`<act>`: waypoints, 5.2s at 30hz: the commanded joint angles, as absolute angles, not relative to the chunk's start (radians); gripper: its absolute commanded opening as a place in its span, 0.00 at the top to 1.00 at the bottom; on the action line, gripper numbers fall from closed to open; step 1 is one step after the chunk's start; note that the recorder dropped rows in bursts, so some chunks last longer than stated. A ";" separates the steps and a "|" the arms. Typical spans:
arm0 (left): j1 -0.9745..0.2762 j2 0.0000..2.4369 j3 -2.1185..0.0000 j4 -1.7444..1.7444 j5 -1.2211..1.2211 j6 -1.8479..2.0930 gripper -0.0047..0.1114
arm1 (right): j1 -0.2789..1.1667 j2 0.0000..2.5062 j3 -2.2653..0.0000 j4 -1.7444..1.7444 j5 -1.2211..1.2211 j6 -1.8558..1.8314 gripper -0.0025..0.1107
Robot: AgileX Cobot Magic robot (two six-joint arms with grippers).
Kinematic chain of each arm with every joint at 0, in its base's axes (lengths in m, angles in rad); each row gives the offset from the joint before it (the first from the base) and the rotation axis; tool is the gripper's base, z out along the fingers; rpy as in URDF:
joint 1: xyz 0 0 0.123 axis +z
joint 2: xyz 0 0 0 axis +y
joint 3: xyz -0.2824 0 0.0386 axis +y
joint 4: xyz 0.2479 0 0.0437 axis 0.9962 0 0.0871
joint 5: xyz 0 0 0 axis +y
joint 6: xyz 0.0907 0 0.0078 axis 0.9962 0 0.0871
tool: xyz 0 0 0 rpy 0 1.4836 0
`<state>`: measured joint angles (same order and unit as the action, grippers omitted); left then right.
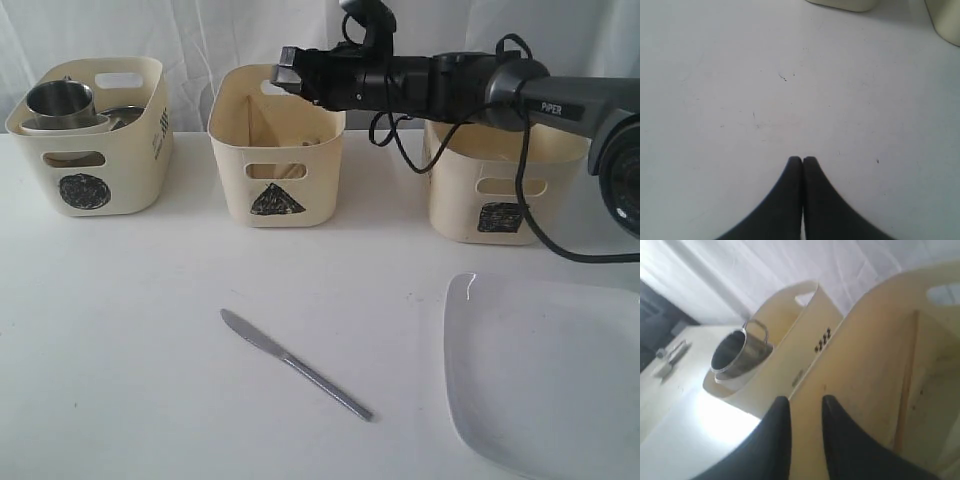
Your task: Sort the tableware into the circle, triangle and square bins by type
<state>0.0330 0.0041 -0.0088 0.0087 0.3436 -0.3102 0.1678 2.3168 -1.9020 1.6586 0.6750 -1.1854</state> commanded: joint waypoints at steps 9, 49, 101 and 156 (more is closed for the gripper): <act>0.025 0.000 -0.001 0.009 0.389 -0.310 0.96 | 0.270 2.074 -1.861 0.299 0.963 -0.275 0.98; 0.025 0.000 -0.001 0.009 0.389 -0.310 0.96 | 0.667 2.121 -1.416 0.048 0.841 -0.112 0.69; 0.023 0.000 -0.001 0.009 0.389 -0.310 0.96 | 0.143 2.189 -1.797 1.744 0.683 -1.357 0.98; 0.023 0.000 -0.001 0.009 0.389 -0.310 0.96 | -0.592 1.418 -1.012 0.320 0.905 -0.108 0.98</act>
